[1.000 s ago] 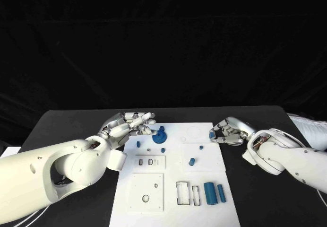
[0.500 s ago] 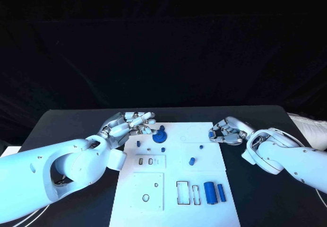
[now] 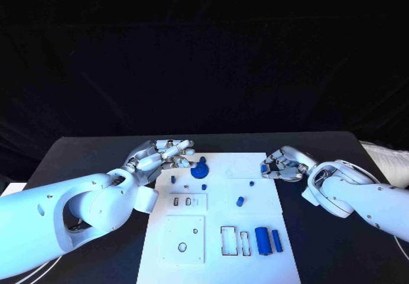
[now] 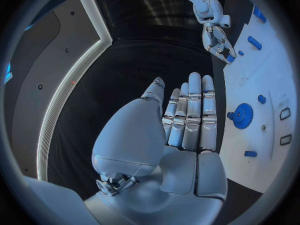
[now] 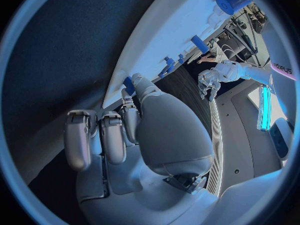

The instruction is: Assemble the parts on the task board

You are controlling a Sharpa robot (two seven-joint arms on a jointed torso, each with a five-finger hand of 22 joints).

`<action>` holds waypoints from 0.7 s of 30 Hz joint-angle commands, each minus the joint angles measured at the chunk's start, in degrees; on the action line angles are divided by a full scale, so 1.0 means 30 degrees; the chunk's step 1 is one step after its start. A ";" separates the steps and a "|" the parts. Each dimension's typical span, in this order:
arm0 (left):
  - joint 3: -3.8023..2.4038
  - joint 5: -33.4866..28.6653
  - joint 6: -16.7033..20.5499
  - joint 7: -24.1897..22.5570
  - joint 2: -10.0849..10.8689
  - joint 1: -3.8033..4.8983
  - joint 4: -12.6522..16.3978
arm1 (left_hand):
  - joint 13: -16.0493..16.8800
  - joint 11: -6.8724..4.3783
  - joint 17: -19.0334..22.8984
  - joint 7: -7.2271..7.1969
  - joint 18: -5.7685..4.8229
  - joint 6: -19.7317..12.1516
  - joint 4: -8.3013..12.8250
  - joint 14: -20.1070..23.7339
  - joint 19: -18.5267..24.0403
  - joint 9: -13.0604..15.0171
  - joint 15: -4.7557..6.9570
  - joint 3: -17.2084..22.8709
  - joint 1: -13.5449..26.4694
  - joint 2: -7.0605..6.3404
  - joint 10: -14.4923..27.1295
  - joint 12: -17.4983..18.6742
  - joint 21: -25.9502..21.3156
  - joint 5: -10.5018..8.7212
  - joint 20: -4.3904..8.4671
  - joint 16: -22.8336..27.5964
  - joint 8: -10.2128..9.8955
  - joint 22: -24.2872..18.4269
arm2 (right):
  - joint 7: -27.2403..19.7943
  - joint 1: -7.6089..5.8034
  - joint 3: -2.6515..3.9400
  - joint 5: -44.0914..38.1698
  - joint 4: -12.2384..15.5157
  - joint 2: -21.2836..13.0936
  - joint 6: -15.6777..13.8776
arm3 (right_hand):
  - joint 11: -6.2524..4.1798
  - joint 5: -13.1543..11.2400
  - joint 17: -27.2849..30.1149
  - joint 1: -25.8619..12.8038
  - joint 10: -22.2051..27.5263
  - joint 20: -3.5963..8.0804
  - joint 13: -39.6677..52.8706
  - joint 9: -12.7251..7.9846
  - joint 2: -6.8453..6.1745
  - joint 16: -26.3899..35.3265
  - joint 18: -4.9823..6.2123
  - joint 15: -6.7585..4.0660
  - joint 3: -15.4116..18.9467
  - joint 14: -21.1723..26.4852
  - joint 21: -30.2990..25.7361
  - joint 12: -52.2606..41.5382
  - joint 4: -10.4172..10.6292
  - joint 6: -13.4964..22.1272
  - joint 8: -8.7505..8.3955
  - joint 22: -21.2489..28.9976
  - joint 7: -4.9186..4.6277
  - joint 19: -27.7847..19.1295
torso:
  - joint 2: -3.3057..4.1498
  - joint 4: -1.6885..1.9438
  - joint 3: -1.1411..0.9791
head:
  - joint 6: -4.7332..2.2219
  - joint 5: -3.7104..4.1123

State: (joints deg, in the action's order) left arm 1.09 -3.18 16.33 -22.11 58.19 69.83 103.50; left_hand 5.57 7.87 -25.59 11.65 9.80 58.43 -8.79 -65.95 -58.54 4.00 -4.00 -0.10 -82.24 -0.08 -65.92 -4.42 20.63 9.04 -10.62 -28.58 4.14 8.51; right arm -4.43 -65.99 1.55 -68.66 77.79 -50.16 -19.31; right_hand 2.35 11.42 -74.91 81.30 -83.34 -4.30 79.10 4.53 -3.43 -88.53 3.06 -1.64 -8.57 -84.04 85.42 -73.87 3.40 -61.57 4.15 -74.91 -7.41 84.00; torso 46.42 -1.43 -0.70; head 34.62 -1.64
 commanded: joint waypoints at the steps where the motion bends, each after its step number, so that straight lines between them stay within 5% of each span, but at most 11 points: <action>1: -0.0012 0.0001 -0.0249 -0.0073 -0.0026 0.0014 0.0034 | 0.0028 -0.0006 -0.0028 0.0022 0.0205 -0.0143 0.0100 0.0144 0.0152 -0.0007 -0.0042 -0.0011 -0.0074 0.0082 0.0087 0.0133 -0.0096 -0.0079 0.0030 -0.0037 -0.0107 -0.0031 | 0.0202 0.0014 0.0003 -0.0367 0.0019 0.0041 0.0318 | -0.0007 -0.0084 -0.4225 -0.0215 0.0128 0.0085 -0.0160 -0.0040 0.0019 -0.0089 -0.0325 -0.0076 -0.0044 -0.1806 0.0032 0.0043 -0.0007 0.0191 -0.0136 -0.1814 -0.0028 0.0583 | -0.0001 -0.0013 0.0001 | 0.0003 -0.0008; 13: -0.0012 0.0001 -0.0268 -0.0056 -0.0016 0.0014 0.0042 | 0.0028 -0.0006 -0.0028 0.0022 0.0205 -0.0143 0.0100 0.0144 0.0152 -0.0007 -0.0042 -0.0011 -0.0074 0.0082 0.0087 0.0133 -0.0096 -0.0079 0.0030 -0.0037 -0.0107 -0.0031 | 0.0270 0.0014 0.0003 -0.0418 0.0009 0.0087 0.0308 | 0.0021 -0.0075 -0.4216 -0.0284 0.0134 0.0065 -0.0167 -0.0062 -0.0030 -0.0084 -0.0323 -0.0052 -0.0041 -0.1804 0.0027 0.0058 -0.0013 0.0284 -0.0167 -0.1806 -0.0059 0.0579 | -0.0001 -0.0004 0.0004 | -0.0016 -0.0003; 21: -0.0012 0.0001 -0.0293 -0.0031 -0.0008 0.0014 0.0055 | 0.0027 0.0003 -0.0031 0.0032 0.0204 -0.0165 0.0104 0.0155 0.0159 -0.0011 -0.0047 -0.0013 -0.0073 0.0083 0.0105 0.0140 -0.0097 -0.0083 0.0026 -0.0039 -0.0115 -0.0031 | 0.0176 0.0014 0.0003 -0.0408 -0.0003 0.0130 0.0181 | -0.0097 -0.0081 -0.4279 -0.0233 0.0055 0.0065 -0.0062 0.0062 0.0365 -0.0114 -0.0330 -0.0107 -0.0383 -0.1818 0.0050 -0.0085 -0.0068 -0.0271 0.0135 -0.1860 0.0120 0.0603 | 0.0001 -0.0015 -0.0004 | 0.0013 -0.0016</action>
State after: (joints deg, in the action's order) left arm 1.09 -3.18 16.33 -22.00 58.21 69.83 103.53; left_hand 5.57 7.87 -25.63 11.65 9.81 58.43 -8.79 -65.75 -58.54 4.00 -4.19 -0.10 -82.24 -0.08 -65.92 -4.18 20.63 9.04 -10.62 -28.58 4.14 8.51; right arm -3.82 -66.00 1.55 -69.22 77.77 -49.86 -19.19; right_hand 2.36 11.43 -74.95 80.43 -83.34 -4.30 78.21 4.65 -3.08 -88.53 3.06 -1.64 -9.47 -84.04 85.42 -74.00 3.15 -62.12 4.33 -74.95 -7.08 84.00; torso 46.41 -1.45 -0.69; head 34.62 -1.68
